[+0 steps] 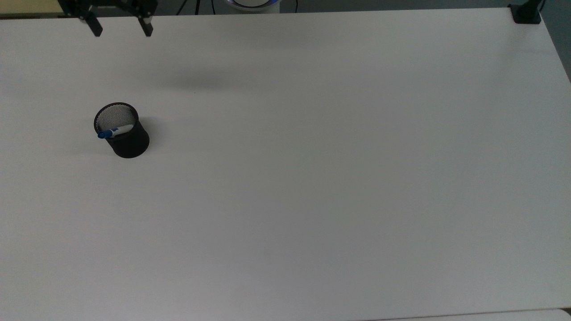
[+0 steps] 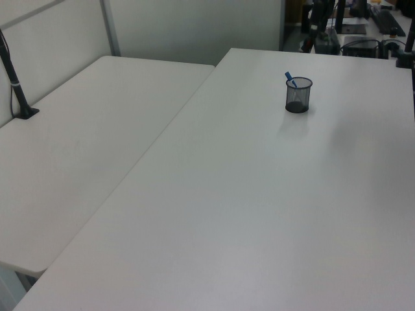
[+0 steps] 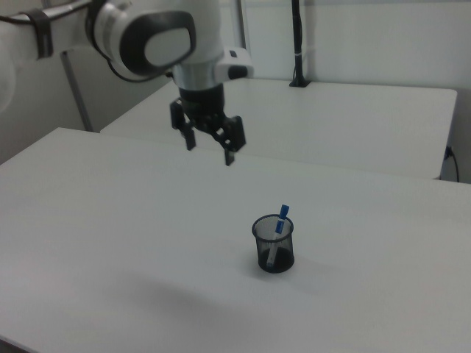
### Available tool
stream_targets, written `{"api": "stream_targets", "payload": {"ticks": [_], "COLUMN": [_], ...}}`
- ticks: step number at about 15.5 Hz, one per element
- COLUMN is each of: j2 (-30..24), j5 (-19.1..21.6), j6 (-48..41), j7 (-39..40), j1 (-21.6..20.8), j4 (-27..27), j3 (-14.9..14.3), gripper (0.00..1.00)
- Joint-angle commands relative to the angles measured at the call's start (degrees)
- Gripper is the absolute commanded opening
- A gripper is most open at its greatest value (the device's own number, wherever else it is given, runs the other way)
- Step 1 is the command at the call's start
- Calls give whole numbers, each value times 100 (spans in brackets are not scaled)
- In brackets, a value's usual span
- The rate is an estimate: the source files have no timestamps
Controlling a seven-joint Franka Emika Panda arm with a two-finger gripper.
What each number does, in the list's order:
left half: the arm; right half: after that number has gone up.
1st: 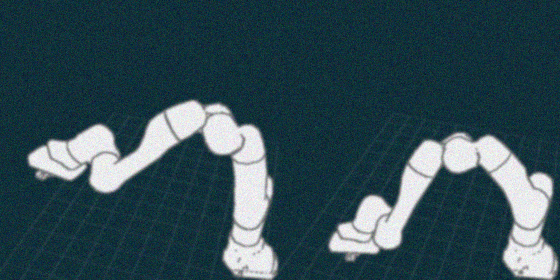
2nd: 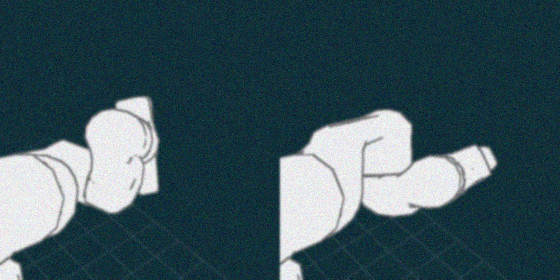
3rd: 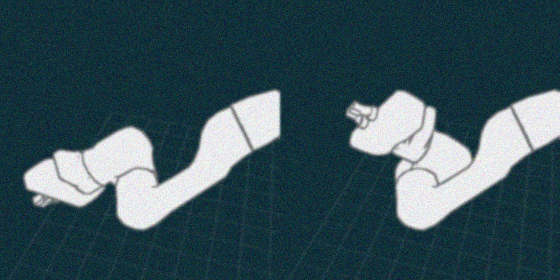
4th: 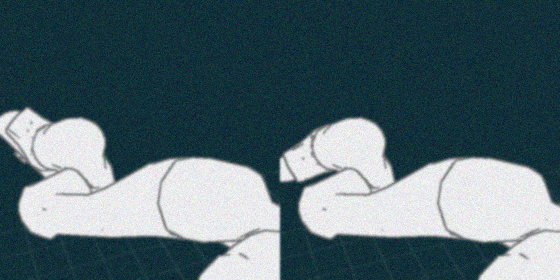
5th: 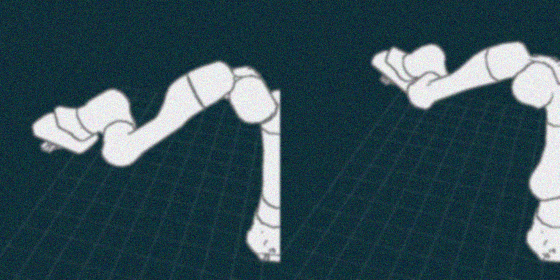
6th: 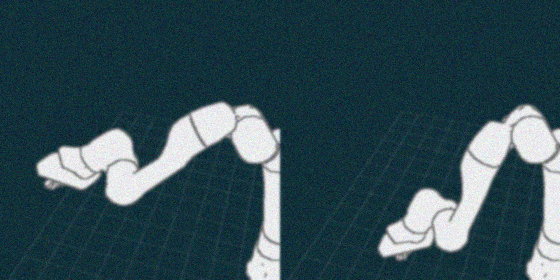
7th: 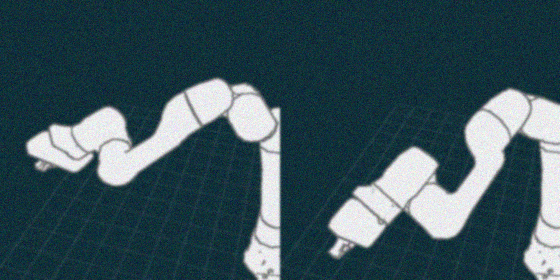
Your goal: Insert the marker
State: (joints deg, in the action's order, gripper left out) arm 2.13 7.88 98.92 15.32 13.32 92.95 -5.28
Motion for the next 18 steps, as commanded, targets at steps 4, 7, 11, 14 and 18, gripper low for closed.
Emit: {"api": "stream_targets", "payload": {"ticks": [4,7,11,14,18], "j2": [-318,-266,-222,-213,-222], "j5": [-610,-1033,-1245,-1272,-1272], "j6": [-795,-725,-401,-259,-303], "j7": [-1846,-1866,-1418,-1478,-1470], "j1": [-1206,-1727,-1745,-1728,-1745], "j4": [-295,-199,-145,-145,-128], "j3": [-104,-280,-272,-272,-272], "gripper": [100,100,100,100,100]}}
